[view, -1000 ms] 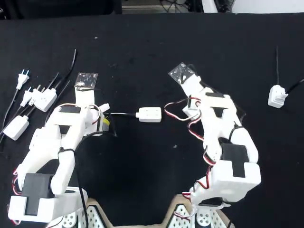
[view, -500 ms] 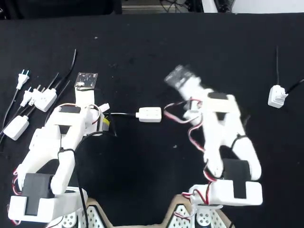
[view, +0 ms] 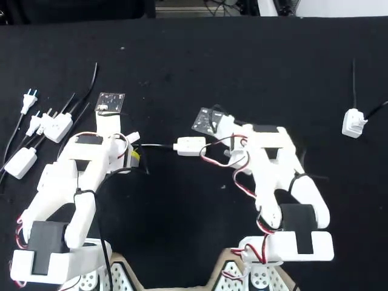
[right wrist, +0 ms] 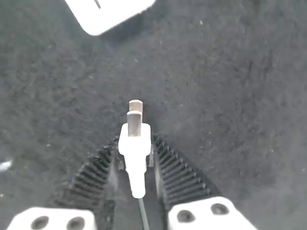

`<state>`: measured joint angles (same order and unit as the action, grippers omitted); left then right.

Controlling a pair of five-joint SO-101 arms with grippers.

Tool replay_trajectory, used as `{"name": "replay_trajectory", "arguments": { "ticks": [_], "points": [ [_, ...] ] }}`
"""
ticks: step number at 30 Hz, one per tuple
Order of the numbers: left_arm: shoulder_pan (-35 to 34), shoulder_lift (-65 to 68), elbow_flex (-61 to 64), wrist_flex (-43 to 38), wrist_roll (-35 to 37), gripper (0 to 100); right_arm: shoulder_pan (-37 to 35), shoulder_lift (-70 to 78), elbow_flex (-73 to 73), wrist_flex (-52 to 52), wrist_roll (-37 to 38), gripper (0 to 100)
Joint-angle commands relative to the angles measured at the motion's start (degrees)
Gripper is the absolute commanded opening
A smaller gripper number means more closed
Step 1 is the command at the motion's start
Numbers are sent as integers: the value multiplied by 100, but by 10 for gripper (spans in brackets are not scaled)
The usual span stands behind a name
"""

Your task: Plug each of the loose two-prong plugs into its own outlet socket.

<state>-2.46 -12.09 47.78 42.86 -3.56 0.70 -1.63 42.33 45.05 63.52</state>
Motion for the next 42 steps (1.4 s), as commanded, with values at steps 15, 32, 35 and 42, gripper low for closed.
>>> {"name": "replay_trajectory", "arguments": {
  "ticks": [15,32,35,42],
  "points": [
    [-57,-202,-66,-79,26,249,387,-347,-4,123,0,8],
    [-57,-202,-75,-79,26,249,-1433,-3371,813,281,-2136,11],
    [-57,-255,-48,-79,62,249,-2022,-3248,1147,-413,-2602,11],
    [-57,-264,-48,-79,273,249,-3059,-2079,347,-475,-3490,11]
  ]
}}
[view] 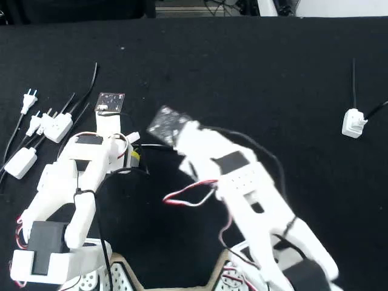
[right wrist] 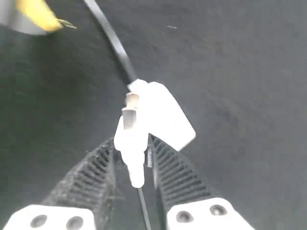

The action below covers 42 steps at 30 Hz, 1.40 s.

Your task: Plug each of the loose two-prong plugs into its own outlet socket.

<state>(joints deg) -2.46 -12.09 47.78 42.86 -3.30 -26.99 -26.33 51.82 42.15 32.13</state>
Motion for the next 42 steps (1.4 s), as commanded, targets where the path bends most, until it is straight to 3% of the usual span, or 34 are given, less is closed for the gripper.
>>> {"name": "replay_trajectory", "arguments": {
  "ticks": [1,8,18,23,42],
  "points": [
    [-57,-264,-48,-79,290,249,-334,593,-743,-202,-484,11],
    [-57,-281,-84,-79,316,249,-492,1042,-497,-1081,-1662,11],
    [-57,-1785,822,-659,844,249,-1081,374,734,-1925,-1749,11],
    [-48,-2804,1481,-1020,862,249,-1424,382,1033,-2532,-2444,11],
    [4,-4774,2879,-1670,1178,249,-1451,382,1464,-3578,-3288,11]
  ]
}}
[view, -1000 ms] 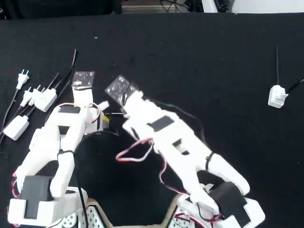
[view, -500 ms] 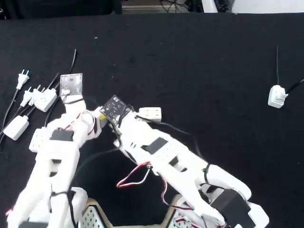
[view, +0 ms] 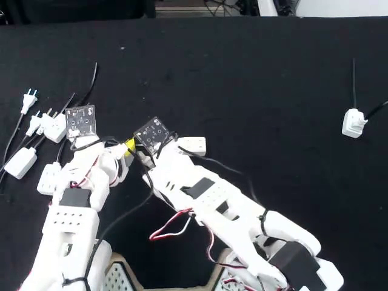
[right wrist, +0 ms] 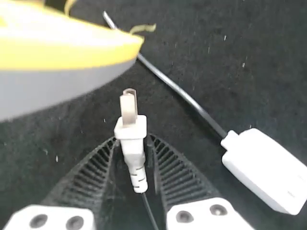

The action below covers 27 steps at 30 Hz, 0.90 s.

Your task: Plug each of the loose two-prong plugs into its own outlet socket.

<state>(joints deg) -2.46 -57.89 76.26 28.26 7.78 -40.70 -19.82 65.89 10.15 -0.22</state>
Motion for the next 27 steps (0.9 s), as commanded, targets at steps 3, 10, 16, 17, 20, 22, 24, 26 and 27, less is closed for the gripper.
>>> {"name": "replay_trajectory", "arguments": {
  "ticks": [3,10,16,17,20,22,24,26,27],
  "points": [
    [4,-202,312,-677,79,249,-79,-268,303,-870,-18,11],
    [4,-220,620,-1090,79,249,-53,-268,426,-1011,9,11],
    [4,-220,629,-1090,79,249,-53,-268,426,-993,9,11],
    [4,-220,629,-1081,79,249,-53,-268,426,-993,9,11],
    [4,-220,629,-1073,79,249,-53,-268,426,-993,9,11],
    [4,-220,629,-1064,70,249,-44,-268,426,-949,9,11],
    [4,-220,629,-1064,53,249,-44,-268,409,-826,9,11],
    [4,-220,629,-1055,70,249,-44,-268,400,-756,9,11],
    [4,-220,629,-1055,70,249,-53,-268,400,-765,9,11]
  ]
}}
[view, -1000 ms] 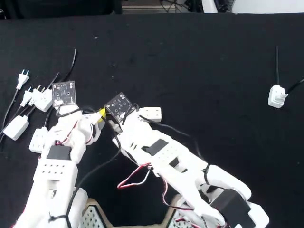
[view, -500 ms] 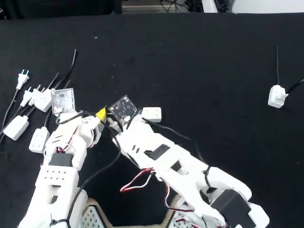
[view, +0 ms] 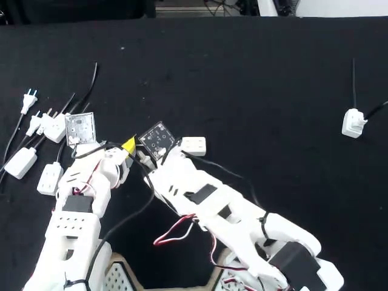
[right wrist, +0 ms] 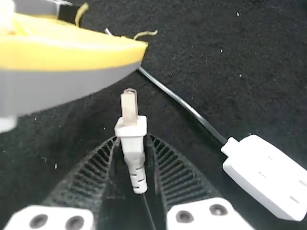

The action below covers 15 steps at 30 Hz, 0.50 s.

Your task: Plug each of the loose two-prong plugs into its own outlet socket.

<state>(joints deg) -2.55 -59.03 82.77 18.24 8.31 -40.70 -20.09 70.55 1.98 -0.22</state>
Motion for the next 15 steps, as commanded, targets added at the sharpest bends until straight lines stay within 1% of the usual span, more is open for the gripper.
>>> {"name": "replay_trajectory", "arguments": {
  "ticks": [1,3,9,15],
  "points": [
    [22,-105,-22,-53,18,249,-70,-242,-66,53,9,11],
    [75,-105,-22,-53,26,249,-79,-242,-84,53,9,11],
    [673,-105,4,-53,-26,249,-79,-242,-48,53,9,11],
    [699,-105,48,-62,-35,249,-44,-286,-40,62,9,11]
  ]
}}
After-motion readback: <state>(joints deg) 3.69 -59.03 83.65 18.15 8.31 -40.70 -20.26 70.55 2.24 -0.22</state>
